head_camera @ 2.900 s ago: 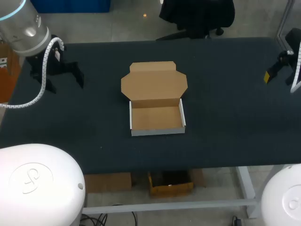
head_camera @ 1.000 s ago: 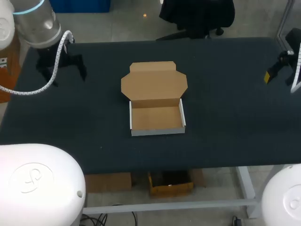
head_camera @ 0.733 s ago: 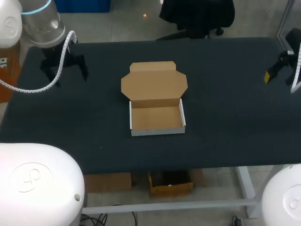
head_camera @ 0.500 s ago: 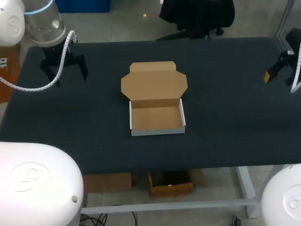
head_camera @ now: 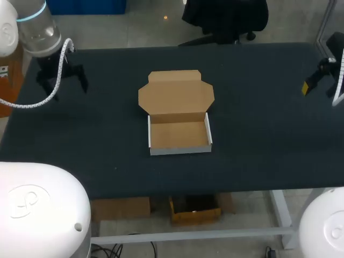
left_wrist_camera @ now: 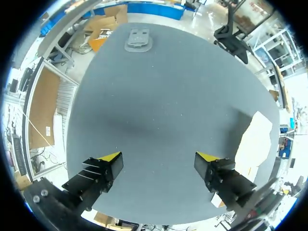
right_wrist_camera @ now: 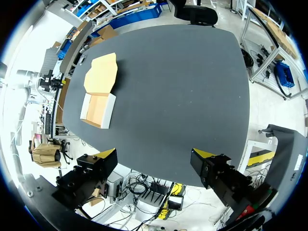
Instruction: Assemble the packaging by folding the flat box into shape, placing the metal phone stand inside, and closing the box properly
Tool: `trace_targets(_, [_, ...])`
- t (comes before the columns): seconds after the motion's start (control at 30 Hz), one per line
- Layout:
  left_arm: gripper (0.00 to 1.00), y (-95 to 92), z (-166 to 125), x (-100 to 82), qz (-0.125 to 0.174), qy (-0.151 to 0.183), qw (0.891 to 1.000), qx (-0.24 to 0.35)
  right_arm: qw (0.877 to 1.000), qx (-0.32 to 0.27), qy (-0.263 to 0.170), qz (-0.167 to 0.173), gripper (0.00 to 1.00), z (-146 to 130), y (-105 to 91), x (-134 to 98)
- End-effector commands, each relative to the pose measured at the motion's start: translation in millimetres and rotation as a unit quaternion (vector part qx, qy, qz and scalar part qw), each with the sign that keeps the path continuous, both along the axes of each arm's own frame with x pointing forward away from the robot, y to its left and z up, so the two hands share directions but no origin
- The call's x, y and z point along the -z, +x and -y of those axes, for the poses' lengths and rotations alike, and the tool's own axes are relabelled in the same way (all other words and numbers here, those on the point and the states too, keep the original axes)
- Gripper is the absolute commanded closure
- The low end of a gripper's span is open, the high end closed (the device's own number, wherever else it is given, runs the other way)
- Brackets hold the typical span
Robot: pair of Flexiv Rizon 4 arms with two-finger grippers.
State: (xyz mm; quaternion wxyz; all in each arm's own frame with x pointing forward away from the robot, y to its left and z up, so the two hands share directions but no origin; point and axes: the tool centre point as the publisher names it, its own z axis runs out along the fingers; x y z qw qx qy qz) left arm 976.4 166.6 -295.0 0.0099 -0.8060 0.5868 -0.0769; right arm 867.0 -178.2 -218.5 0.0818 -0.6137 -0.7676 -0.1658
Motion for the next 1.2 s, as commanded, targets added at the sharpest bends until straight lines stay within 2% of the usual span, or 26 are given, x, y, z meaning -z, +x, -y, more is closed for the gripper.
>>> trace_targets(0.03, [0.00,14.8,-10,12.6,-0.016,0.002,1.000,-0.003,1.000,-0.001,0.000,-0.002,0.00,0,0.0,-1])
trace_targets(0.4, [0.00,31.6,-27,24.4,-0.021,-0.004,1.000,0.014,1.000,-0.001,0.000,-0.002,0.00,0,0.0,-1])
trace_targets(0.87, [0.00,41.8,-48,43.8,-0.030,-0.001,0.999,0.031,1.000,-0.001,0.000,-0.002,0.00,0,0.0,-1])
trace_targets(1.2, [0.00,52.1,-58,46.7,-0.030,-0.001,0.998,0.050,1.000,-0.001,0.000,-0.002,0.00,0,0.0,-1])
